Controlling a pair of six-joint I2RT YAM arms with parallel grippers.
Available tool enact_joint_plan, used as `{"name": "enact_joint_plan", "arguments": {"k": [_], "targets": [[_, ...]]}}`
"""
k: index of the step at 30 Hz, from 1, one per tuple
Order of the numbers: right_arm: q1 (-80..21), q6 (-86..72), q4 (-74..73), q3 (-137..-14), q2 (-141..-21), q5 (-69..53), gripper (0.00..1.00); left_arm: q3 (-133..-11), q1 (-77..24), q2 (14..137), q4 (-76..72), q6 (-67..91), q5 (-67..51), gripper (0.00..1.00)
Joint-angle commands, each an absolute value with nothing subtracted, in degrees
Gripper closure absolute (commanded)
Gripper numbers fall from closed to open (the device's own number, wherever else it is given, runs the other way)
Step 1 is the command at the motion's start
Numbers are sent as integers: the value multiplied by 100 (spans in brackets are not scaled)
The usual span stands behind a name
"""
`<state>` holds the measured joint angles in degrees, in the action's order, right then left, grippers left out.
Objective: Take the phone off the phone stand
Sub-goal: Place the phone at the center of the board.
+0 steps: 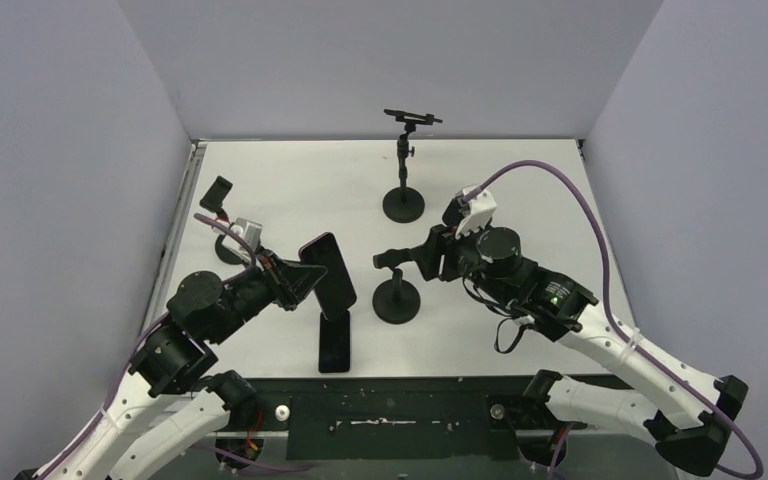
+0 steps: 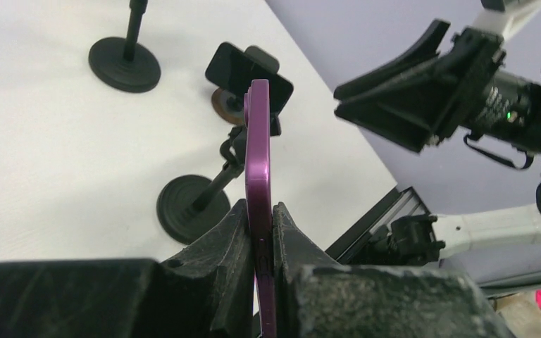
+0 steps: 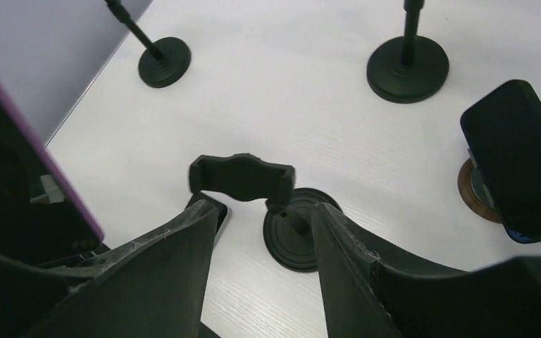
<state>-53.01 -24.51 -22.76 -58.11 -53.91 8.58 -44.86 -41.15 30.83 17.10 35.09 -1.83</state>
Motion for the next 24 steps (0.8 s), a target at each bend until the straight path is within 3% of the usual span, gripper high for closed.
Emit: {"name": "enact_joint_plan", "arguments": {"k": [1, 12, 24], "targets": [[-4683, -2610, -1950, -5604, -5595, 68, 50, -4764, -4091, 2826, 2403, 3072, -351, 100], [-4241, -2685, -1318, -5395, -6190, -819, 58, -4435, -4090, 2547, 2930, 3120, -291, 100], [-4219, -2646, -1325, -5308, -6532, -778, 72, -4100, -4094, 2259, 2891, 3295, -255, 100]]}}
